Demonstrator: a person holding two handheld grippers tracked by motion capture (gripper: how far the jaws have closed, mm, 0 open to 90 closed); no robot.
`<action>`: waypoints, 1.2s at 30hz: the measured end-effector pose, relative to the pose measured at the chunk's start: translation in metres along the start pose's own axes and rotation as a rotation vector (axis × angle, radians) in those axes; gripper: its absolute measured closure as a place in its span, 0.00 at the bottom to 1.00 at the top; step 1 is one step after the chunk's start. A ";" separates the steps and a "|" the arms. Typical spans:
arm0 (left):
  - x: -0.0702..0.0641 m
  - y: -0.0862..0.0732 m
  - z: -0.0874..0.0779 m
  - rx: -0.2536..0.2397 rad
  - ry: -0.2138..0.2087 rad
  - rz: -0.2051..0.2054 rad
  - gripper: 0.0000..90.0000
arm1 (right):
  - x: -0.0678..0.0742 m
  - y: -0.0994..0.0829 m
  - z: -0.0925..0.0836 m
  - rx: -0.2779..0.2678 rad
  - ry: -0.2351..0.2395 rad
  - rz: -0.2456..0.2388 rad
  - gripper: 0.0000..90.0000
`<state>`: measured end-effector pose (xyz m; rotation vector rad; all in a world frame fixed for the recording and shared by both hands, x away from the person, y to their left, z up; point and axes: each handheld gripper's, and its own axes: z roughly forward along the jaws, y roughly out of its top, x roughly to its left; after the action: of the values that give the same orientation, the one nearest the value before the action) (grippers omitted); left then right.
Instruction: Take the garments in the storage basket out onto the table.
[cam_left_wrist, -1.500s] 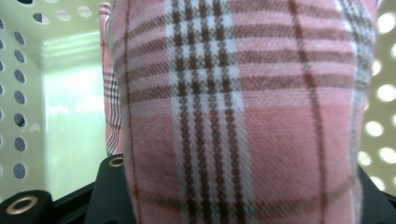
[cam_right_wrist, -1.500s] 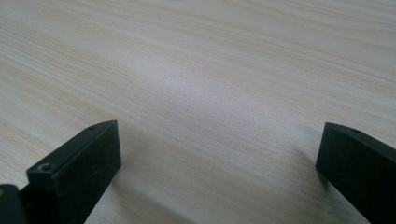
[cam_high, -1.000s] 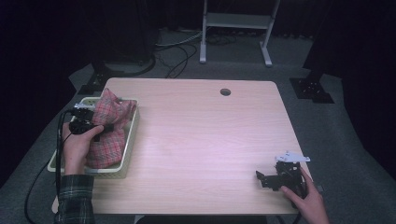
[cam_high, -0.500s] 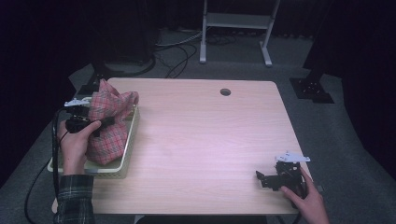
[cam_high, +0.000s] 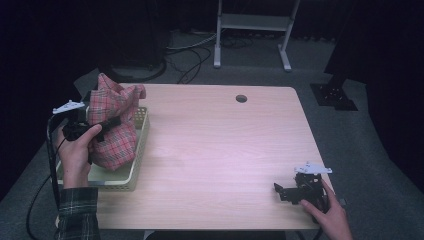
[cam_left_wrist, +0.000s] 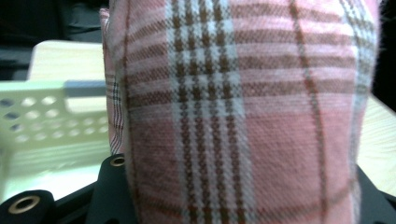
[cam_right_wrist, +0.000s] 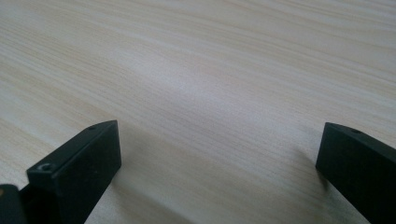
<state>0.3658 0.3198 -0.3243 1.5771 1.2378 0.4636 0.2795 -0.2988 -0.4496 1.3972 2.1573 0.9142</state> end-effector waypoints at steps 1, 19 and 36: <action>-0.002 0.001 -0.001 -0.005 -0.010 0.003 0.52 | 0.000 0.000 0.000 0.000 0.000 0.000 0.00; -0.038 0.017 -0.006 -0.120 -0.244 0.009 0.52 | 0.000 0.000 0.000 -0.001 0.000 0.000 0.00; -0.085 0.030 -0.011 -0.166 -0.332 0.070 0.52 | 0.000 0.000 0.000 0.000 0.000 0.000 0.00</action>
<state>0.3381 0.2523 -0.2706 1.4886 0.8725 0.3237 0.2795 -0.2987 -0.4495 1.3974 2.1570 0.9146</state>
